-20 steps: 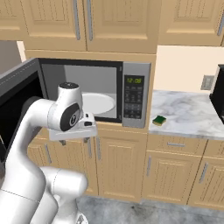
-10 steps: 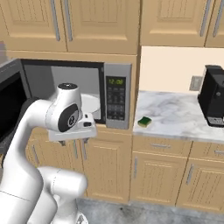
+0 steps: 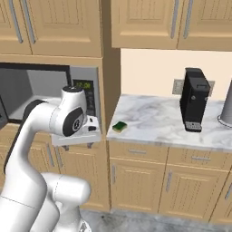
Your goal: Place the sponge inside the microwave to prepare for sanitizing.
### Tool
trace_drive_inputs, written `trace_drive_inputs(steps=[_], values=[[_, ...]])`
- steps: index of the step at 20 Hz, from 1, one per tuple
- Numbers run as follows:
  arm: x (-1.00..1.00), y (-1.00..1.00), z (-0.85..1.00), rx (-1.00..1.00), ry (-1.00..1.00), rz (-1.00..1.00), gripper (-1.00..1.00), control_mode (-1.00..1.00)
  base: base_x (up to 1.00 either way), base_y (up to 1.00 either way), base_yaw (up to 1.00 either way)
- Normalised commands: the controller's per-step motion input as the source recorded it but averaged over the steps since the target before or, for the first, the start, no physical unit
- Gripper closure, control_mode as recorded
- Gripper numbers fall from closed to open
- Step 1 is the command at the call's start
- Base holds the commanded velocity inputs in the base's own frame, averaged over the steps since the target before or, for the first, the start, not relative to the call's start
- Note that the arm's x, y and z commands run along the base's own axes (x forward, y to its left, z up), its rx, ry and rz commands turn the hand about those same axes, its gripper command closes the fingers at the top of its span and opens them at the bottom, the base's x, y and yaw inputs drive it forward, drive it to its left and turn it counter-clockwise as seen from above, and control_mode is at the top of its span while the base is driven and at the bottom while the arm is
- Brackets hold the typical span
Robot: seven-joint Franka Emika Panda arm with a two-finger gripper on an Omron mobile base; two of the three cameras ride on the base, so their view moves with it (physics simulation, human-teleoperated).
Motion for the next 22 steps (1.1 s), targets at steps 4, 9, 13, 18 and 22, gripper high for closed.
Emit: trace_drive_inputs(steps=[4,9,13,18,22], values=[[0.00,0.00,0.00,0.00,0.00,0.00,-1.00,1.00,0.43,-0.37,-0.06],[0.00,0.00,0.00,0.00,0.00,0.00,-1.00,1.00,0.48,-0.47,-0.01],[0.00,0.00,0.00,0.00,0.00,0.00,-1.00,1.00,0.45,-0.51,0.00],[0.00,0.00,0.00,0.00,0.00,0.00,-1.00,1.00,0.34,-0.31,0.00],[0.00,0.00,0.00,0.00,0.00,0.00,-1.00,1.00,0.31,-0.11,0.00]])
